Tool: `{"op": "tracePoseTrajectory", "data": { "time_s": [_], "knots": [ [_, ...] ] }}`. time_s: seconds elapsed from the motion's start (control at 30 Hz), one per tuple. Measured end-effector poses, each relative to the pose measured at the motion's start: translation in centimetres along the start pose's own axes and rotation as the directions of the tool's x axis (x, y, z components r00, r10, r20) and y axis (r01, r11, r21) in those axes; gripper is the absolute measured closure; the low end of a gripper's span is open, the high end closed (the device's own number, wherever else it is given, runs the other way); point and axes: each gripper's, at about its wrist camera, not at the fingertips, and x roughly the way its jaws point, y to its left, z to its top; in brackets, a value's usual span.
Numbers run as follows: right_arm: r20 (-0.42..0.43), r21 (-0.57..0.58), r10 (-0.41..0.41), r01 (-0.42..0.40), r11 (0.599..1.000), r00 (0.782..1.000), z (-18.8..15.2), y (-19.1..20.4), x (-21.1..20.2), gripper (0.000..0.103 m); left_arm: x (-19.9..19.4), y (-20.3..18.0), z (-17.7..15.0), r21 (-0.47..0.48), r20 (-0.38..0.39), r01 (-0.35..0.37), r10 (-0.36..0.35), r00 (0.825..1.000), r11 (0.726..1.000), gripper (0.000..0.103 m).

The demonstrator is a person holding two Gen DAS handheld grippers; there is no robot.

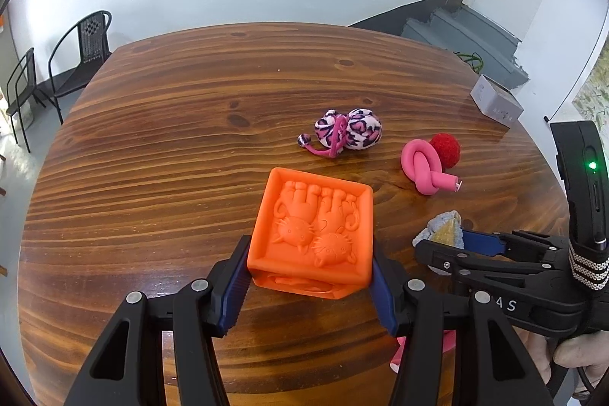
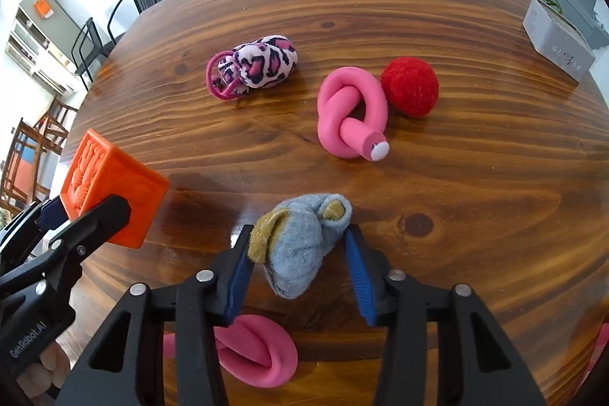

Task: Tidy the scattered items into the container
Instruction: 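Grasp the grey sock with the right gripper while the left holds the block, then carry the orange block and grey sock over the pink-rimmed box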

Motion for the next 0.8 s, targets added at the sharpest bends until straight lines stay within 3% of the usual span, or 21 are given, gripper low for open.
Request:
{"op": "tracePoseTrajectory", "data": {
  "time_s": [0.4,0.8],
  "knots": [
    [0.06,0.071,0.019,-0.023,0.997,0.998,-3.0,-3.6,-4.9,0.055,-2.4,-2.2,-0.7,0.016,0.013,-0.015,0.015,1.0,1.0,0.045],
    [0.12,0.165,-0.004,-0.016,0.986,0.993,-8.5,-9.2,-10.7,0.055,-4.9,-8.4,-3.4,0.056,-0.005,0.031,-0.031,1.0,0.998,0.045]
  ]
}}
